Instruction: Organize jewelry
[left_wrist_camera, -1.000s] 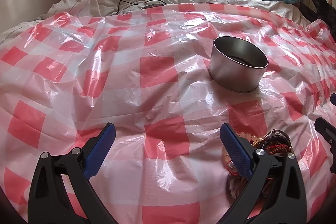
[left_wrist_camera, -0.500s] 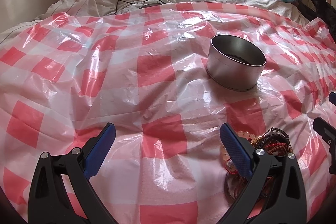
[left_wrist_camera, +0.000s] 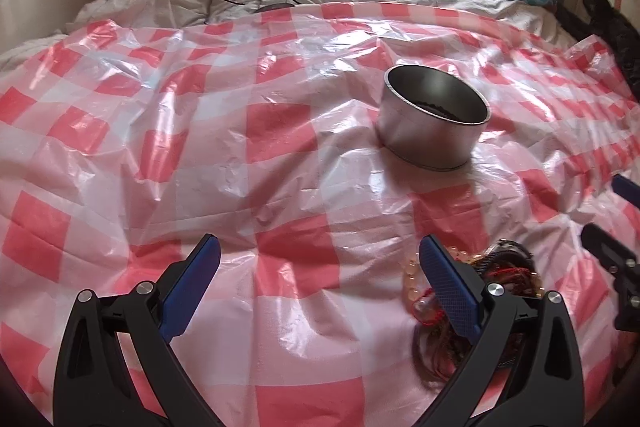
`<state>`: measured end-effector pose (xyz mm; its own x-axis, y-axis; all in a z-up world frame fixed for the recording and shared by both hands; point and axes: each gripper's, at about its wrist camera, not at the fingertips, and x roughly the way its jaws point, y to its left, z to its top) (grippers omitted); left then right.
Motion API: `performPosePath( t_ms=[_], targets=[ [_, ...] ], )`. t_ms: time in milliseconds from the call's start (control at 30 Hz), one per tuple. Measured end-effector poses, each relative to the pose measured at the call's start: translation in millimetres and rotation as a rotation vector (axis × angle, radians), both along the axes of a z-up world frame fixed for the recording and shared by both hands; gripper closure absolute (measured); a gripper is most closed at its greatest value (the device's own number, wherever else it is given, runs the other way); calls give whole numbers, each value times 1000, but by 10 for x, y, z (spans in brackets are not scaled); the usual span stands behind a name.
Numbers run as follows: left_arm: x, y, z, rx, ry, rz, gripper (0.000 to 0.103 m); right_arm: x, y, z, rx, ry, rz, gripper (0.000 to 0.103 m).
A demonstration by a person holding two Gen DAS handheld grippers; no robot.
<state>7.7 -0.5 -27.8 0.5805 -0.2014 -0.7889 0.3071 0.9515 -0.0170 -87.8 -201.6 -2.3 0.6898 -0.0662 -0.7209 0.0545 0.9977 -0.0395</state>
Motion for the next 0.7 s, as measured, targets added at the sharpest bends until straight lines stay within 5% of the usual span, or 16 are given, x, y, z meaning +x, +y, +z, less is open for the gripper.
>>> performPosePath(
  t_ms=[167,500,700],
  targets=[
    [71,180,77,-159,54,-145,7,-7,21,7,9,1,21,7],
    [-384,-178,261,-136,-48,-524,7,1,-21,-34,-53,41,34,7],
    [-586,-313,293,-181,-33,-658,8,8,-89,-52,-24,53,20,7]
  ],
)
